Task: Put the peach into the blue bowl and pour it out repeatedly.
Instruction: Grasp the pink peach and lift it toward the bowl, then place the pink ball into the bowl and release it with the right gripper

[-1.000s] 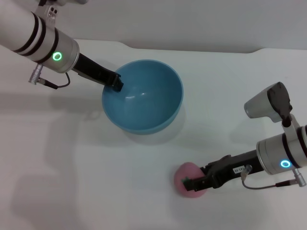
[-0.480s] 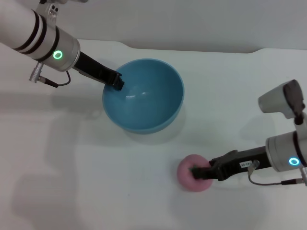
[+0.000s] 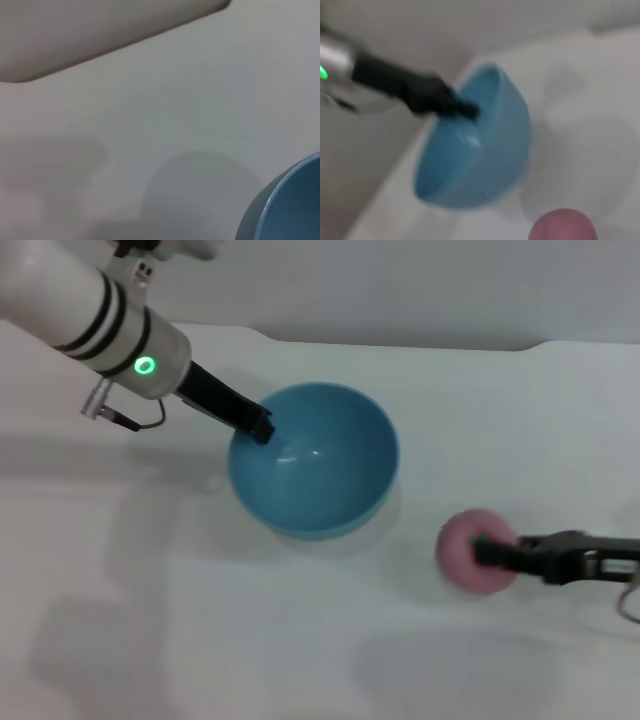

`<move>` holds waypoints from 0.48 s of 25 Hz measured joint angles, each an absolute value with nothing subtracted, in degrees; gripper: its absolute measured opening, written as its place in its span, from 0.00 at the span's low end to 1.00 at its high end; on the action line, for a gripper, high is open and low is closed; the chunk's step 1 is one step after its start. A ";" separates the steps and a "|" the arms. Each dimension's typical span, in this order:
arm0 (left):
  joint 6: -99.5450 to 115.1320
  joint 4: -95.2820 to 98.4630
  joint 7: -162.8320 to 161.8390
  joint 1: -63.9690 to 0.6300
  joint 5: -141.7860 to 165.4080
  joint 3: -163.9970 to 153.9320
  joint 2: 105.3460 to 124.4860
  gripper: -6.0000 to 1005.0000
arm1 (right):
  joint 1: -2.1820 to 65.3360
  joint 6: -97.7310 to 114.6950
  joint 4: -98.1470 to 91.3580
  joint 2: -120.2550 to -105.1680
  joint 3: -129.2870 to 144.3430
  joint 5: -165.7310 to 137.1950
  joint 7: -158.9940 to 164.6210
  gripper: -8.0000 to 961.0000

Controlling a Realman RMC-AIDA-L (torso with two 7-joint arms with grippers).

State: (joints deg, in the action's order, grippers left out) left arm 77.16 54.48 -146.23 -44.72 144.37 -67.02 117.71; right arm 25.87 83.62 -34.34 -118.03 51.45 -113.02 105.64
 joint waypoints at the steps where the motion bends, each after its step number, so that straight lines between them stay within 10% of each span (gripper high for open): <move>1: 77.12 54.14 -146.40 -45.08 144.20 -67.61 117.81 0.01 | 25.10 87.26 -34.54 -117.92 47.39 -113.08 103.49 0.23; 12: 71.50 51.53 -155.95 -49.07 137.54 -89.79 118.59 0.01 | 23.61 111.39 -37.45 -118.19 31.19 -111.71 91.64 0.14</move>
